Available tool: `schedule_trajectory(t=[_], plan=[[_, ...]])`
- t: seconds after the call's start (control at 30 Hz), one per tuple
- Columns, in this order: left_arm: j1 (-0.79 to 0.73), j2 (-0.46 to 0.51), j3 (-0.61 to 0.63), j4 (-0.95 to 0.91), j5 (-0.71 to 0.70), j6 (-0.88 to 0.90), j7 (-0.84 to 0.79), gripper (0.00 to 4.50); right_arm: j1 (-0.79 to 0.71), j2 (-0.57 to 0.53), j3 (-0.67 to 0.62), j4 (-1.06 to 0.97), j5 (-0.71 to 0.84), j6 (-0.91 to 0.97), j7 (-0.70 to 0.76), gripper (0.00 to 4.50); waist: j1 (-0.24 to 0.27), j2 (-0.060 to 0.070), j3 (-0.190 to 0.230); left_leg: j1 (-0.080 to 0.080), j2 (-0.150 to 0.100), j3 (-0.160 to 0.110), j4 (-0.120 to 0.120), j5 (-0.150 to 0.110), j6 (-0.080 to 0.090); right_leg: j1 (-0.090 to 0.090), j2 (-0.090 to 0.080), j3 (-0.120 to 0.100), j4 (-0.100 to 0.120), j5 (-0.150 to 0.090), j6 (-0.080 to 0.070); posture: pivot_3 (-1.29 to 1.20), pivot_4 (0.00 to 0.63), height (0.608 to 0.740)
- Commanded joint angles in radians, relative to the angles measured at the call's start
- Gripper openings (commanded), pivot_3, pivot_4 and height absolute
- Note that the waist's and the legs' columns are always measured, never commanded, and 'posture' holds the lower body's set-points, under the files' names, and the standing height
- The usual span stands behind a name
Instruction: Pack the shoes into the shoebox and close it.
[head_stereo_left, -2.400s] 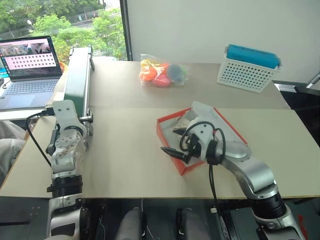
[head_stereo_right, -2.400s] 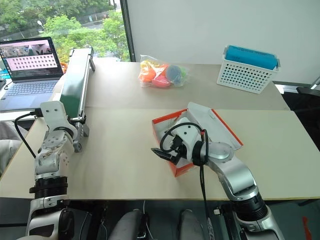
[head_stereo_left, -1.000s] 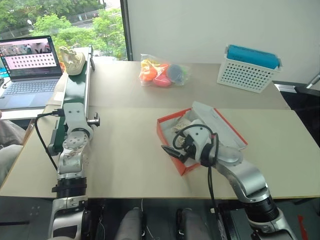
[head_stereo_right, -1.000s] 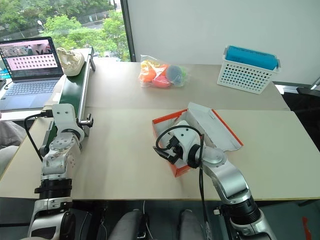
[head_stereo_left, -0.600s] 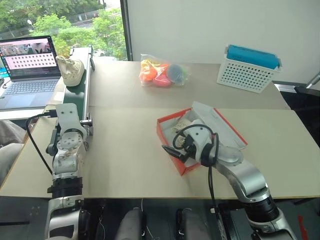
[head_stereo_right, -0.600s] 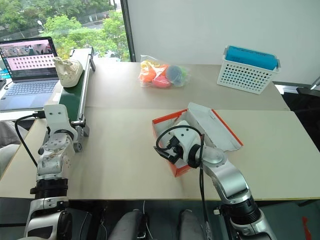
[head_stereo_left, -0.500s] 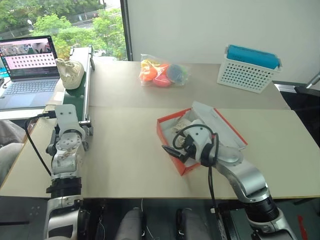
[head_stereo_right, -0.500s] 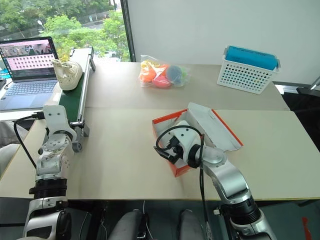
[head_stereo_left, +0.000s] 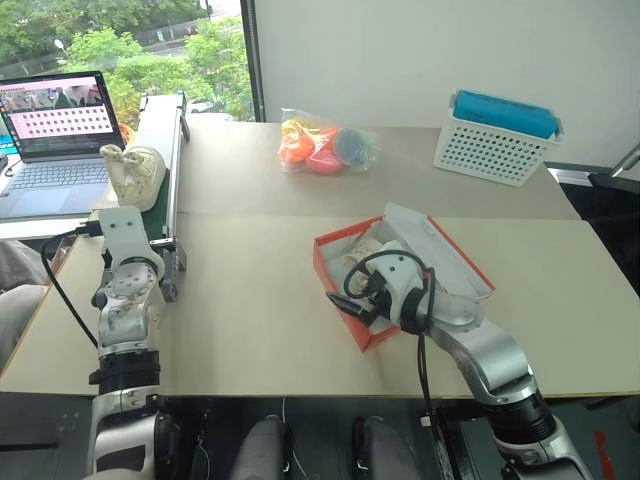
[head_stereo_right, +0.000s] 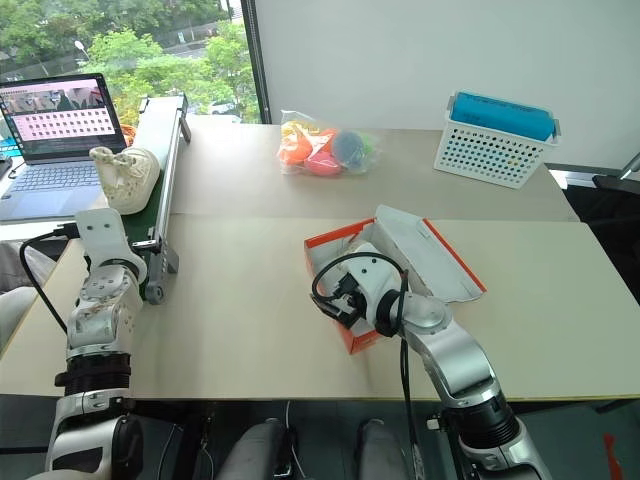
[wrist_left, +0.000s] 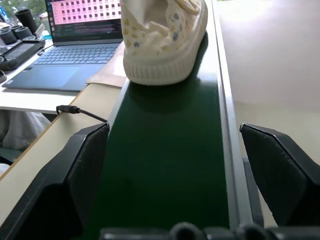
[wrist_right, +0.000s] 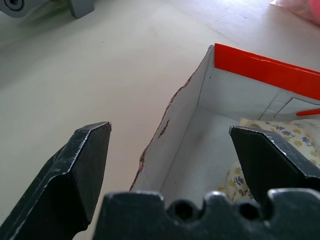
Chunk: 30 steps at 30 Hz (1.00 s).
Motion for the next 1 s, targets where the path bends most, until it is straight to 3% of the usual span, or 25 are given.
schedule_trajectory(t=[0.03,0.57,0.8,1.0], plan=[[-0.027,0.027,0.025,-0.014,0.009,-0.026,0.019,4.48,-0.006,0.006,-0.008,-0.032,0.002,0.001,-0.005,4.5,0.0,0.0,0.0,0.0,0.0,0.0,0.0,0.0,0.0,0.0,0.0,0.0,0.0,0.0,0.0,0.0,0.15,0.699],[-0.047,0.036,0.005,0.081,0.003,0.072,0.011,4.48,-0.025,0.028,-0.05,-0.048,0.025,0.017,-0.015,4.5,0.0,0.0,-0.004,0.003,0.0,0.0,0.0,0.0,-0.001,0.002,0.0,0.0,0.001,0.0,0.0,0.0,0.15,0.699],[-0.076,0.004,0.058,0.082,-0.07,0.144,0.0,4.48,-0.033,0.029,-0.072,-0.053,0.026,0.025,-0.014,4.5,0.002,0.0,-0.004,0.014,0.0,-0.001,-0.001,0.0,0.0,0.014,0.0,-0.001,-0.001,0.0,0.0,0.0,0.15,0.699],[-0.085,0.007,0.06,0.089,-0.071,0.131,-0.012,2.89,-0.036,0.03,-0.079,-0.049,0.022,0.022,-0.018,4.5,0.004,0.0,-0.004,0.018,0.0,-0.001,-0.002,-0.001,0.0,0.018,0.0,-0.001,-0.001,-0.001,0.0,0.0,0.15,0.699]])
